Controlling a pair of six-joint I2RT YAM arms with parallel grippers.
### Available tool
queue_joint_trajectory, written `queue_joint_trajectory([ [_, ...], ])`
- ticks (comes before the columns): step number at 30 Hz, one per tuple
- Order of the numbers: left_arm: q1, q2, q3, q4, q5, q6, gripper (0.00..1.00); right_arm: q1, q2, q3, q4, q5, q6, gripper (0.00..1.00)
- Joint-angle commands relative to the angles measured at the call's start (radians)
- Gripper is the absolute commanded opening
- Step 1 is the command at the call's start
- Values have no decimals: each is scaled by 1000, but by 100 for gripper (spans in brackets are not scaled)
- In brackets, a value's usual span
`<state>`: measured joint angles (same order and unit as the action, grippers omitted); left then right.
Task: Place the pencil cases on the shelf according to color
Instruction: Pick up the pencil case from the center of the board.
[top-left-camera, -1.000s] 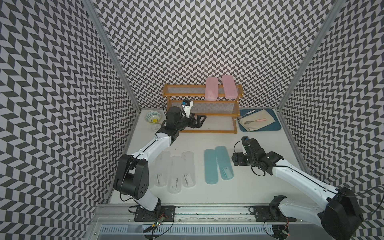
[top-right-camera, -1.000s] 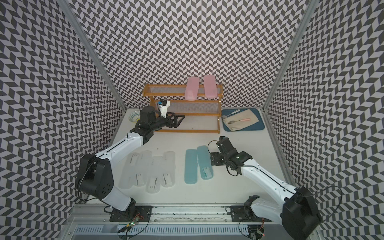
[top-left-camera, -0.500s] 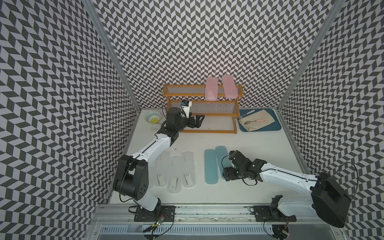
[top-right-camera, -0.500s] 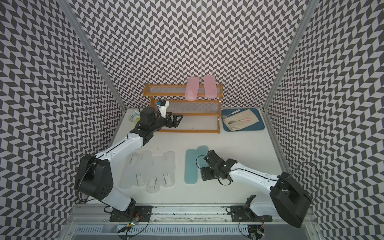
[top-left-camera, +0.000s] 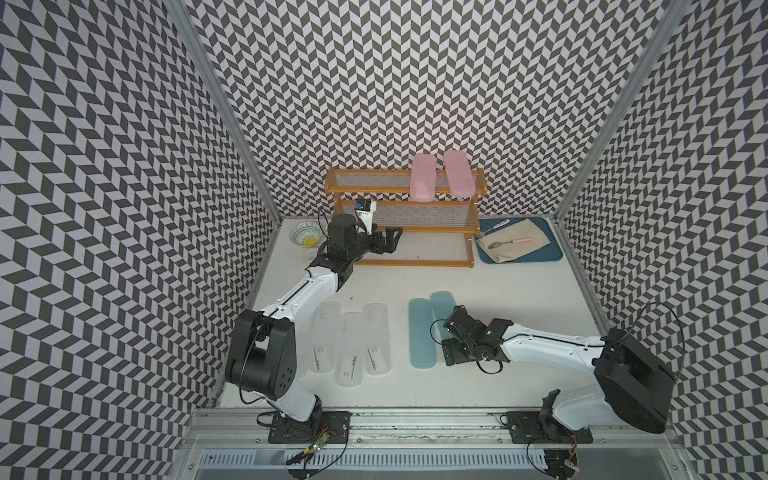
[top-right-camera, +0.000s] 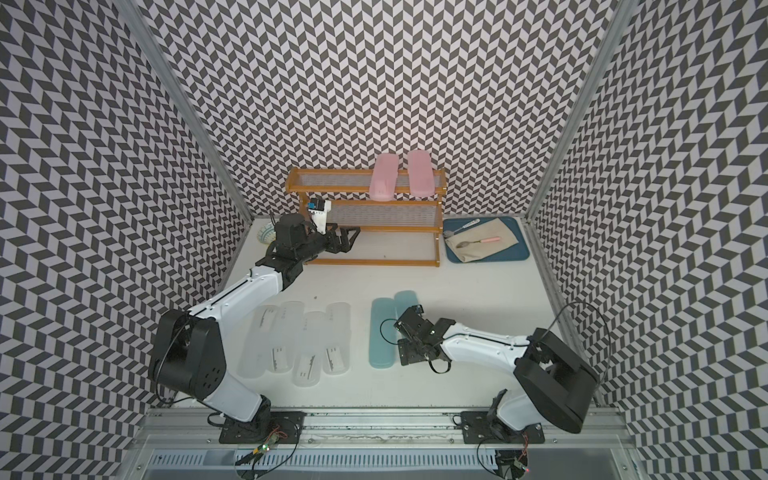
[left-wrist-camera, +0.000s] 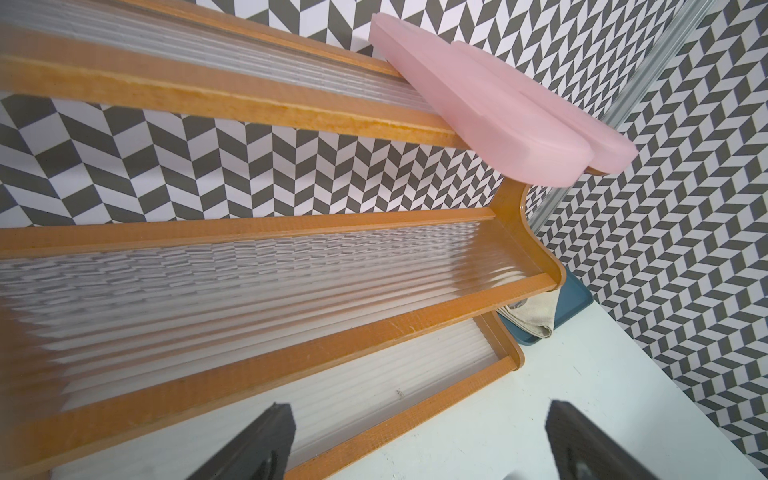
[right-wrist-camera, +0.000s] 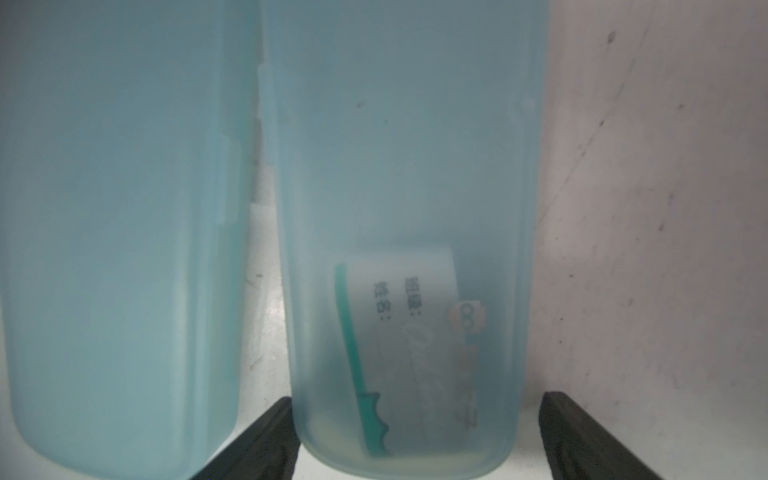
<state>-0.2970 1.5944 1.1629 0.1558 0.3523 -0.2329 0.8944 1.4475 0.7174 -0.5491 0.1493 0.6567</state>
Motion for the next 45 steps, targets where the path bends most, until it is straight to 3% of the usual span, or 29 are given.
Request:
queue_joint_trajectory([
  [1,-1,-8,-5,24,-6,-9,99,-4,-8,-7,16,24,-7,93],
  [13,2,-12,-4,16,-25,-3,99,46,70,-17,54,41,5,87],
  [16,2,-10,-4,16,-30,-4,99,48,62,-30,50,73,36,80],
  [19,6,-11,-4,14,-35,-2,99,48,5,-48,53,112,63,64],
  [21,2,-10,2,2,-47,10,99,49,-47,-52,48,142,76,58],
  [27,-4,-29,-1,-9,-88,33,99,45,-195,4,-13,245,94,56],
  [33,-4,-40,-5,-4,-99,35,99,-4,-245,118,-28,284,14,58],
  [38,-4,-44,-3,-4,-85,33,99,-100,-178,243,35,208,-114,58],
  [45,-7,-48,-3,-1,-73,35,99,-222,37,480,51,139,-200,58],
])
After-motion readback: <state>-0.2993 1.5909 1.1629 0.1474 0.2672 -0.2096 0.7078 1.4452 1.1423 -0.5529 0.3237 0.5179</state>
